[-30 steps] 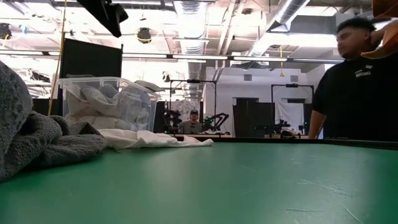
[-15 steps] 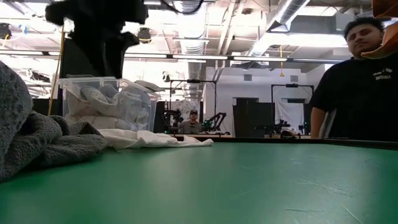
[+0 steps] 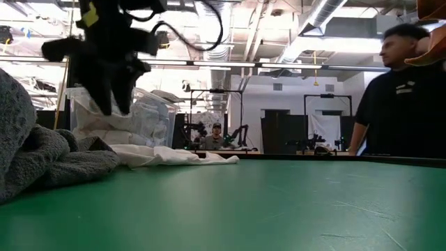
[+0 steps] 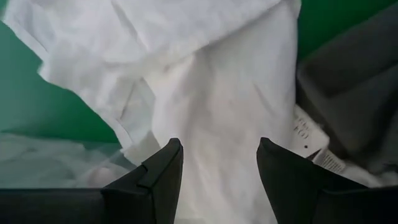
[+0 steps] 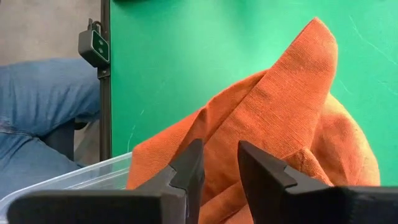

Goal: Sort towels by color in basket
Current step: Put the white towel into the top transparent bin

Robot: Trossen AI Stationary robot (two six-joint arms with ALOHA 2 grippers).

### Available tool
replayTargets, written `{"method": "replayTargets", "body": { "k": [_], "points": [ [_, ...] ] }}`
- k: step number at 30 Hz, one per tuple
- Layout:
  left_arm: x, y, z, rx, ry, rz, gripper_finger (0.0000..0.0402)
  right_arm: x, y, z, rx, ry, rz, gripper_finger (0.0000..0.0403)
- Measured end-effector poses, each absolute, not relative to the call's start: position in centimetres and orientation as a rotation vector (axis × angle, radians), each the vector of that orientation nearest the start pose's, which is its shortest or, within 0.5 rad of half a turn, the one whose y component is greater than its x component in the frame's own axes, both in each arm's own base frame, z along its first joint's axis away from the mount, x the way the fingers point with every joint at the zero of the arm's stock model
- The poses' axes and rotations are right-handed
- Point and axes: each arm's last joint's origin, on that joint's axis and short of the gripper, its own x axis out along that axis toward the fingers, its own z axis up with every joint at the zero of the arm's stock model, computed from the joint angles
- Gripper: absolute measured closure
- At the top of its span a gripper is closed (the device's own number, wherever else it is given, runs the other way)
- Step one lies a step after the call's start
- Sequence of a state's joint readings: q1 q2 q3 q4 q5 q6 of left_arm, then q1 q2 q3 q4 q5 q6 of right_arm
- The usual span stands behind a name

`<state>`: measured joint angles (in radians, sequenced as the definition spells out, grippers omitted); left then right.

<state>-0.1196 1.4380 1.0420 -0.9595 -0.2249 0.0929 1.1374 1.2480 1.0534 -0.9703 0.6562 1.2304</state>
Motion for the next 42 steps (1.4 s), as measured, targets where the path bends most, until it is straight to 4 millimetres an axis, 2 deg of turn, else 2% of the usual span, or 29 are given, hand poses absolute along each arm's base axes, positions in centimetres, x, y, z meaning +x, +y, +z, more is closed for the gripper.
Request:
{"method": "replayTargets", "body": {
  "k": [6,10,16,21,28,35,42],
  "points": [
    [25.0,-1.9,21.2,0.334,1.340,0.047,0.0206,11.0,19.6,28.2,0.243,0.815,-0.073,0.0275],
    [25.2,-1.2,20.7,0.327,1.305,0.084,0.0201,11.0,19.6,28.2,0.244,0.814,-0.072,0.0275],
    [25.1,-0.2,20.0,0.295,1.300,0.081,0.0170,11.0,19.7,28.2,0.249,0.813,-0.069,0.0275],
    [25.2,-0.1,19.8,0.243,1.292,0.029,0.0145,11.0,19.6,28.2,0.242,0.813,-0.067,0.0275],
    [25.3,-2.2,20.2,0.285,1.272,0.012,0.0142,11.0,19.6,28.2,0.240,0.813,-0.067,0.0275],
    [25.7,-4.7,22.0,0.349,1.227,0.013,0.0144,11.0,19.6,28.2,0.236,0.814,-0.066,0.0275],
    [25.4,-5.5,21.6,0.426,1.239,-0.044,0.0144,11.1,19.6,28.2,0.233,0.811,-0.066,0.0275]
  ]
}}
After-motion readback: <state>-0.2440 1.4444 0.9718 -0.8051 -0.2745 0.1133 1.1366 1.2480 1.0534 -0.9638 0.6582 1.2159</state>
